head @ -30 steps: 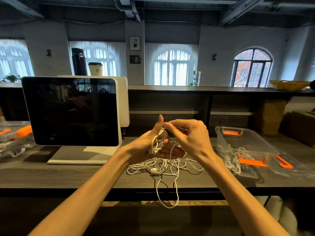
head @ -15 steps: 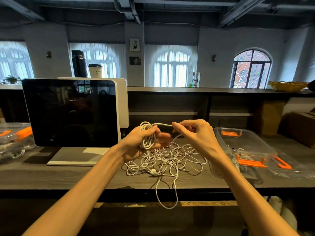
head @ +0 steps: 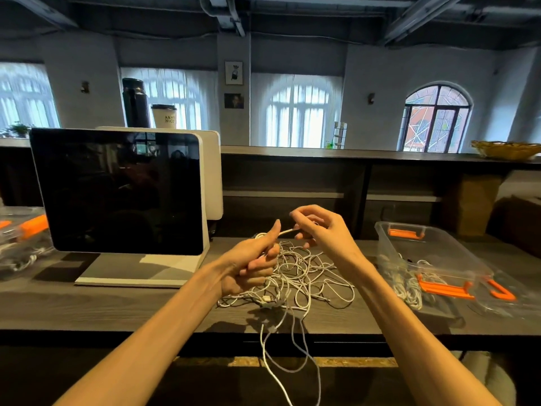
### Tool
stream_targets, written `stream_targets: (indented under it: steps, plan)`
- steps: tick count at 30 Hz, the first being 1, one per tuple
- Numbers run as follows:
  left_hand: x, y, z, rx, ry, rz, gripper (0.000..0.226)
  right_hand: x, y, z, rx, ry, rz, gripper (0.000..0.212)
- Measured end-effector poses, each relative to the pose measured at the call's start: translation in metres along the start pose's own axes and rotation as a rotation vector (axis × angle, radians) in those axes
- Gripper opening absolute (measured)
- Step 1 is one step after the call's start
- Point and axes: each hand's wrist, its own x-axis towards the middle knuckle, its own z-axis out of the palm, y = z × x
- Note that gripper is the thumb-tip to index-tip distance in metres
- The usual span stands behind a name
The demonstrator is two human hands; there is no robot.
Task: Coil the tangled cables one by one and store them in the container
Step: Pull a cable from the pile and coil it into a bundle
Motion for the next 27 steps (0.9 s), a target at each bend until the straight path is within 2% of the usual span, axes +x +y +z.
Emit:
stream_targets:
  steps: [4,7,10,12,15,19,22,24,25,27]
  plan:
    - [0.000,-0.006,0.003,-0.108,-0.079,-0.070,0.060,-0.008,-0.013,0.007,0.146,-0.283,0.029,0.024]
    - [-0.006,-0.003,0.003,0.017,-0.081,-0.040,0.043,-0.013,-0.023,0.002,0.204,-0.298,-0.030,0.018]
    - [-0.010,0.002,0.008,0.397,-0.158,-0.047,0.033,-0.011,-0.030,0.008,0.065,-0.239,-0.152,0.015]
    - [-0.011,0.004,0.020,0.506,-0.183,-0.059,0.032,-0.007,-0.030,0.016,-0.096,-0.182,-0.201,0.015]
    - [-0.014,0.009,0.025,0.440,-0.155,0.050,0.040,-0.004,-0.022,0.017,-0.177,-0.105,-0.127,0.024]
    - [-0.014,0.009,0.017,0.318,0.011,0.157,0.040,-0.011,-0.013,0.016,-0.147,-0.028,-0.084,0.018]
    - [-0.012,0.006,0.018,0.055,0.045,0.220,0.053,-0.017,-0.009,0.022,-0.295,0.082,-0.219,0.011]
    - [-0.012,0.009,0.017,-0.101,0.071,0.257,0.051,-0.025,-0.006,0.026,-0.461,0.152,-0.353,0.011]
    - [-0.012,0.011,0.016,-0.112,0.101,0.263,0.048,-0.030,-0.005,0.027,-0.554,0.184,-0.432,0.011]
    - [-0.010,0.012,0.013,0.075,0.180,0.276,0.040,-0.040,-0.006,0.028,-0.711,0.238,-0.588,0.009]
